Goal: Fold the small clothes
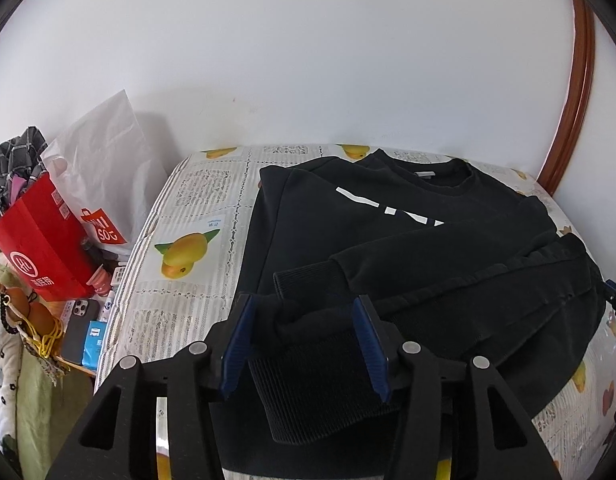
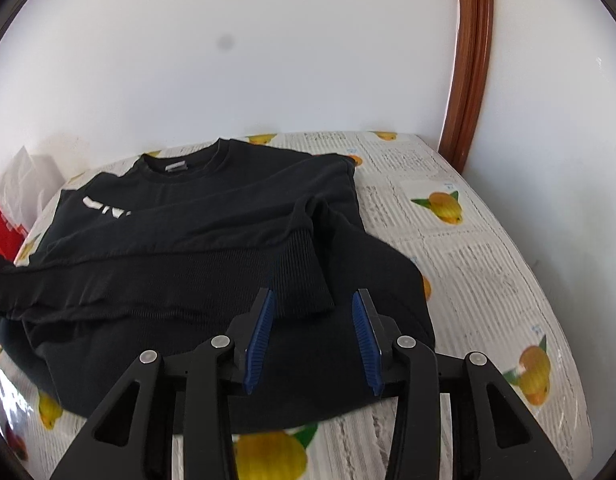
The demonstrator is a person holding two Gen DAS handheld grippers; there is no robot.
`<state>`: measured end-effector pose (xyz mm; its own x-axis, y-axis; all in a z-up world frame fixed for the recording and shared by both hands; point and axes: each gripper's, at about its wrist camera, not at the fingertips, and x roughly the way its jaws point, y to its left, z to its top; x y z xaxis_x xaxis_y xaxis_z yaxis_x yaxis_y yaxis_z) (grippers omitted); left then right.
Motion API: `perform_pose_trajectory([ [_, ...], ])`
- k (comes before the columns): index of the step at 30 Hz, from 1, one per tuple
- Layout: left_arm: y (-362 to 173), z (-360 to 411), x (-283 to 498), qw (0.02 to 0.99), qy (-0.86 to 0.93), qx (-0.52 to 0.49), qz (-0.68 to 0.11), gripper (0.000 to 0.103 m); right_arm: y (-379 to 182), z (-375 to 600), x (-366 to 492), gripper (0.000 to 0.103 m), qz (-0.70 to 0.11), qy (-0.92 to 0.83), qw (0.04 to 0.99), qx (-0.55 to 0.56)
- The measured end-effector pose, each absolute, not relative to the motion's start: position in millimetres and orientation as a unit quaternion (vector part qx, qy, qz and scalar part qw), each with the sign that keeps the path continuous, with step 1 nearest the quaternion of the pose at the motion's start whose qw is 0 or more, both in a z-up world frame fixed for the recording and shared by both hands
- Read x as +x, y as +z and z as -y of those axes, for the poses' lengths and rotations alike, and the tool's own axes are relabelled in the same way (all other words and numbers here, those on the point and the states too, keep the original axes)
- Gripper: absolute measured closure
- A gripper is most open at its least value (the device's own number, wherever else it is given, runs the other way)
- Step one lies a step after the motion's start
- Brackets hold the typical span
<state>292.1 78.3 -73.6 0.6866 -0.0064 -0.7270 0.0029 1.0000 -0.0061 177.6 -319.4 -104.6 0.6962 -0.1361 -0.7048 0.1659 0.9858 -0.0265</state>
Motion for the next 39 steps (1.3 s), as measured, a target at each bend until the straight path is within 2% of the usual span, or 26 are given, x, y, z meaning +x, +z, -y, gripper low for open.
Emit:
perform_pose_trajectory([
  [4, -70, -82, 278, 0.918, -0.006, -0.004, -0.396, 0.053, -109, 320, 164, 0.062, -0.391, -0.073, 0.917, 0.027],
  [7, -74, -90, 263, 0.916, -0.007, -0.002, -0.402, 0.047, -117, 318, 156, 0.062, -0.399, -0.07, 0.914, 0.018],
  [12, -94, -118, 245, 0.911, 0.011, -0.009, -0.413, 0.046, -130, 336, 148, 0.056, -0.397, -0.111, 0.911, 0.001],
  [18, -131, -147, 248, 0.89, 0.015, -0.049, -0.452, 0.045, -147, 376, 161, 0.049, -0.414, -0.123, 0.9, 0.055],
  [23, -148, -150, 257, 0.883, -0.005, -0.076, -0.464, 0.045, -161, 380, 175, 0.049, -0.419, -0.102, 0.897, 0.093],
  [25, -149, -148, 259, 0.882, -0.015, -0.082, -0.465, 0.055, -162, 378, 177, 0.054, -0.414, -0.1, 0.9, 0.09],
  [27, -150, -143, 260, 0.88, -0.023, -0.079, -0.468, 0.076, -162, 376, 175, 0.072, -0.409, -0.094, 0.903, 0.087],
  [29, -148, -137, 256, 0.883, -0.027, -0.063, -0.464, 0.087, -161, 374, 171, 0.079, -0.404, -0.092, 0.906, 0.081],
  [32, -144, -133, 248, 0.886, -0.022, -0.045, -0.462, 0.089, -158, 377, 161, 0.084, -0.405, -0.084, 0.906, 0.089],
  [39, -141, -128, 205, 0.88, -0.038, -0.053, -0.47, 0.089, -152, 381, 130, 0.085, -0.413, -0.085, 0.903, 0.081],
])
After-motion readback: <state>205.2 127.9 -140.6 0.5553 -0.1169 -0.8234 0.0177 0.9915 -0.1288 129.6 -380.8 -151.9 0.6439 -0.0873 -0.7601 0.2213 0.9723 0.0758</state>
